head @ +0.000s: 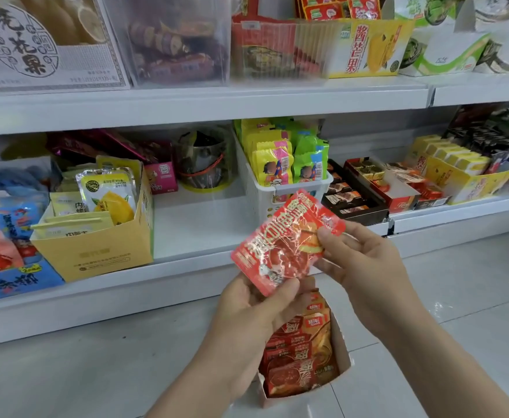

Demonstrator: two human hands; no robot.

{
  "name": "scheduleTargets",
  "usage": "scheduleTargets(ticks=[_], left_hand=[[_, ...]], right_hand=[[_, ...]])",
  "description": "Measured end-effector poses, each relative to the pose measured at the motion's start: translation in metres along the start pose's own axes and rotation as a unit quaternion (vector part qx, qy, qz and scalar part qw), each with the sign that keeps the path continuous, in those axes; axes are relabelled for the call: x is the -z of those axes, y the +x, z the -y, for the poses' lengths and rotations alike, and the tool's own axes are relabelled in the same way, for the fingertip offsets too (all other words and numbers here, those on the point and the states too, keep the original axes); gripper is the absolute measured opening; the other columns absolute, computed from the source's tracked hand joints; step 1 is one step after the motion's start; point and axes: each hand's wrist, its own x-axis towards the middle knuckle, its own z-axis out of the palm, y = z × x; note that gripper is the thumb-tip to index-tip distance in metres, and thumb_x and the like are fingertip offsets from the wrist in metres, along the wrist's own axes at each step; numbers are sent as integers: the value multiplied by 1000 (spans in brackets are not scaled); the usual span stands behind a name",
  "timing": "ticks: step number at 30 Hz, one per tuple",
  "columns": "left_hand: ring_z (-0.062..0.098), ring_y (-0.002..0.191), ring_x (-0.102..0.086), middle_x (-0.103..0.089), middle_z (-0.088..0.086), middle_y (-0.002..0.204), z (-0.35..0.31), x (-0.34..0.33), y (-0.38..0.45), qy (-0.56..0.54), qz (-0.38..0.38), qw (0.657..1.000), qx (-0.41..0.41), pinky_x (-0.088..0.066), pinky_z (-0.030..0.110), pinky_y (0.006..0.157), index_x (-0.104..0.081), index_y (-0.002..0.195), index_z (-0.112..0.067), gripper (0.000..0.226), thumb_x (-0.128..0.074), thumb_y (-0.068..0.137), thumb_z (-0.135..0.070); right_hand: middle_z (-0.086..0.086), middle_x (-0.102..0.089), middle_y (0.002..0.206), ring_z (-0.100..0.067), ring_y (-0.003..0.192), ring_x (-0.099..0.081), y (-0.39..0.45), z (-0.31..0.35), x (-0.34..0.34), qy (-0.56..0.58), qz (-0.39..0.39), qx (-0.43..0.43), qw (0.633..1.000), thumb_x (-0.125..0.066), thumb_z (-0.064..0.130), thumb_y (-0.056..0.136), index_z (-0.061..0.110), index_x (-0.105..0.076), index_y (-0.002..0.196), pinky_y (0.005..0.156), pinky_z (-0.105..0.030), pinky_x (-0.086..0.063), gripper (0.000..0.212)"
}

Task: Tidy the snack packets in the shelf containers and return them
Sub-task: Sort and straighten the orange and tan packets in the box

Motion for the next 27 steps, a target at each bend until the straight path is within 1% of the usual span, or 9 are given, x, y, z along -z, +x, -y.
scheduleTargets(ticks=[3, 5, 8, 11, 14, 17, 20, 22, 27], left_hand=[[14, 84, -73, -77, 2, 94, -7, 8, 12, 0, -110, 993, -40, -58, 25, 73, -72, 102, -15, 18, -71, 84, -18], [11, 77, -68, -74, -3, 83, -16, 14, 22, 108, -158, 976, -99, -55, 28, 75, -73, 95, -19, 7, -68, 91, -23], [8, 68, -62, -67, -8, 70, -27, 19, 29, 279, -148, 928, -195, -55, 31, 75, -70, 86, -19, 10, -66, 94, -21], [4, 67, -62, -68, -15, 71, -30, 18, 31, 405, -101, 879, -231, -55, 25, 71, -70, 83, -26, 12, -66, 94, -21], [3, 71, -64, -71, -15, 80, -20, 16, 32, 439, -72, 864, -238, -55, 20, 70, -73, 90, -28, 9, -67, 92, -23], [-2, 88, -66, -71, -18, 95, -3, 26, 38, 454, -71, 861, -220, -53, 17, 80, -70, 114, -31, 21, -65, 95, -24], [5, 118, -56, -62, -11, 130, 21, 47, 44, 597, -6, 790, -138, -44, 25, 103, -55, 137, -27, 39, -55, 99, -35], [12, 127, -51, -55, -7, 139, 38, 57, 44, 663, 58, 741, -84, -38, 25, 103, -49, 142, -26, 46, -50, 100, -44], [10, 111, -56, -58, -9, 125, 64, 73, 36, 675, 82, 730, -67, -45, 22, 95, -61, 131, -26, 37, -49, 101, -43]], right_hand=[[-10, -77, 95, -25, 87, -76, -3, -9, 6, -24, 36, -68, 997, -81, 15, 71, 12, -56, 117, 67, -30, -61, 52], [-3, -78, 97, -22, 88, -76, -5, -15, 10, -128, 68, -91, 985, -85, 18, 70, 24, -55, 121, 68, -31, -60, 60], [11, -75, 105, -10, 95, -73, -3, -15, 15, -190, 82, -33, 978, -86, 41, 59, 41, -57, 122, 67, -26, -59, 70], [17, -75, 103, -3, 99, -70, 2, -8, 15, -246, 83, 69, 963, -80, 47, 65, 41, -65, 116, 78, -24, -56, 54], [12, -77, 94, -7, 89, -74, 3, -10, 14, -258, 128, 97, 953, -74, 33, 77, 28, -75, 103, 67, -18, -58, 26], [16, -77, 81, -3, 77, -74, 9, -14, 27, -298, 76, 86, 948, -73, 22, 84, 26, -75, 90, 59, -11, -53, 8], [24, -71, 69, 9, 70, -68, 15, -18, 47, -404, -11, 97, 909, -74, 22, 86, 36, -69, 83, 51, -6, -48, 15], [26, -67, 65, 15, 69, -65, 14, -24, 51, -457, -27, 117, 881, -75, 20, 87, 42, -63, 77, 50, -5, -47, 26], [30, -66, 65, 12, 73, -65, 13, -45, 54, -478, -14, 141, 867, -76, 15, 85, 43, -61, 74, 59, -5, -48, 34]])
